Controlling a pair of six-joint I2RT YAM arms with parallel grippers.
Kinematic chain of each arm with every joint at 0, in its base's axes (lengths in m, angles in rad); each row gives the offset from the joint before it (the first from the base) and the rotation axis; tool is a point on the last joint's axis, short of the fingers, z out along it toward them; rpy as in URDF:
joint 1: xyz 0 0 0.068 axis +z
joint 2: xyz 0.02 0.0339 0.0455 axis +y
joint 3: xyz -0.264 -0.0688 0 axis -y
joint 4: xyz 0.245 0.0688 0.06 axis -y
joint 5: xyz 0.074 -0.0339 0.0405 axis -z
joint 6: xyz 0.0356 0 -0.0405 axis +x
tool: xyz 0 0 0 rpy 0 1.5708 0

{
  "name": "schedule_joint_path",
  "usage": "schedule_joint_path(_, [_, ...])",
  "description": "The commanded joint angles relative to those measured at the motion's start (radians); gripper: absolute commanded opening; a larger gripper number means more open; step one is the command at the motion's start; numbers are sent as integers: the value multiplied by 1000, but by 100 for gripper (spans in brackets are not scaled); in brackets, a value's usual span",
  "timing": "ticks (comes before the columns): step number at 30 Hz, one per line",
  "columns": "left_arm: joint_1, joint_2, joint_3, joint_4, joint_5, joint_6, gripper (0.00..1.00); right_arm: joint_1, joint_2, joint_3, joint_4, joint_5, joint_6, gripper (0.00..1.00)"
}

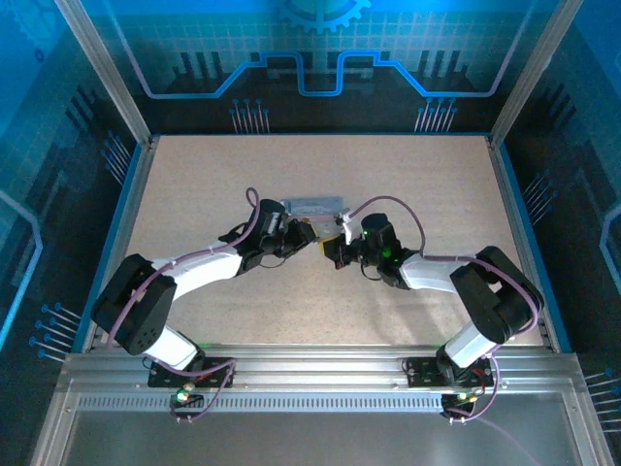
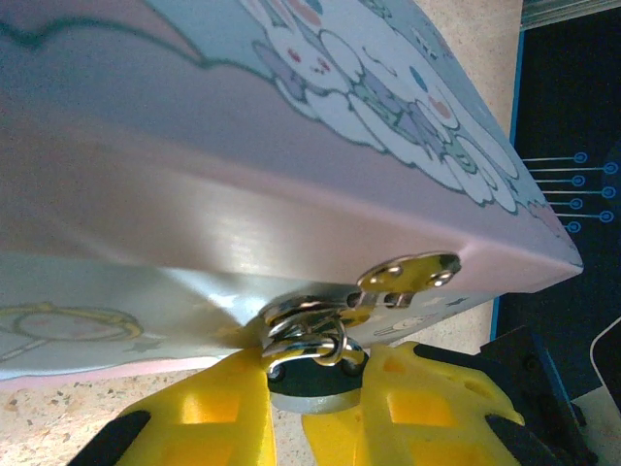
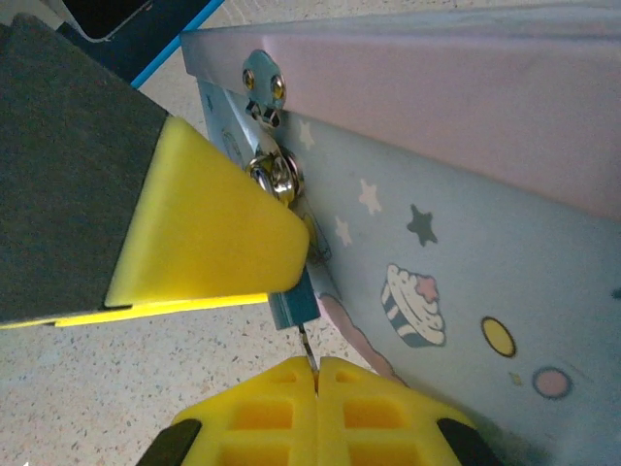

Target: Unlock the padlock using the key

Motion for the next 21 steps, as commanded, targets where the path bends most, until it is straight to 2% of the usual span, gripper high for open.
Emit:
schedule_joint_path(1, [-11, -1, 6, 75, 33, -8, 8, 19, 10, 46, 80, -1, 16, 0])
schedule_joint_path(17, [-13, 40, -1, 110, 42, -25, 8, 30, 18, 61, 97, 6, 37, 0])
schedule_joint_path(21, [-13, 65, -6, 130, 46, -29, 8, 29, 25, 79, 14, 31, 14, 0])
